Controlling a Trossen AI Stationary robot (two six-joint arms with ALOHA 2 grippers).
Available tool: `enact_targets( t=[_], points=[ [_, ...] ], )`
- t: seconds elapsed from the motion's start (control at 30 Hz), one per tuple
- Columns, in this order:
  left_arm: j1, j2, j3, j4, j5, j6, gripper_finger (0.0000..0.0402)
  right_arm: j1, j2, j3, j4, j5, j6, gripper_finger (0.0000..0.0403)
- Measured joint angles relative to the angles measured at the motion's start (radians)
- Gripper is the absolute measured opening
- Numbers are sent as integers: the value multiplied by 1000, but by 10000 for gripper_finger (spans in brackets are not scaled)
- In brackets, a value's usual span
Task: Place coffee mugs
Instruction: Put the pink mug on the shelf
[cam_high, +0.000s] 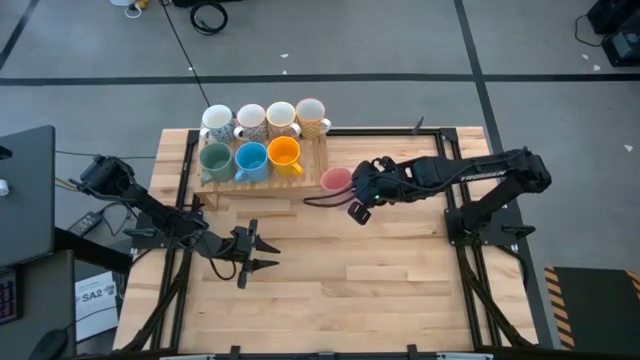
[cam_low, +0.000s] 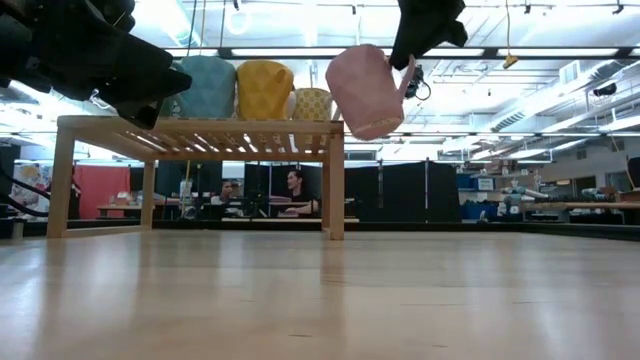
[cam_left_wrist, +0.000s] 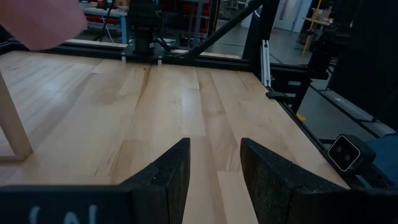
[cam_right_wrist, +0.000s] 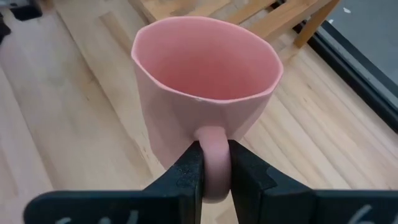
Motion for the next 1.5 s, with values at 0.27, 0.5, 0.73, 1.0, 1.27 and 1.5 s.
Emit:
enact_targets(
  t=[0.27, 0.5, 0.73, 1.0, 1.27, 1.5],
  points=[
    [0, 0, 0, 0, 0, 0, 148, 3, -81, 0, 17, 39, 5, 64],
    [0, 0, 0, 0, 0, 0, 148, 0, -87, 0, 196, 164, -95, 64],
    [0, 0, 0, -1, 0, 0, 148, -27, -36, 0, 311, 312, -195, 64],
    [0, 0, 0, -2, 0, 2, 148, -57, 62, 0, 351, 354, -235, 64],
    [0, 0, 0, -2, 0, 6, 148, -63, 141, 0, 445, 353, -264, 64],
    [0, 0, 0, -3, 0, 8, 148, -64, 182, 0, 446, 338, -261, 64]
  ],
)
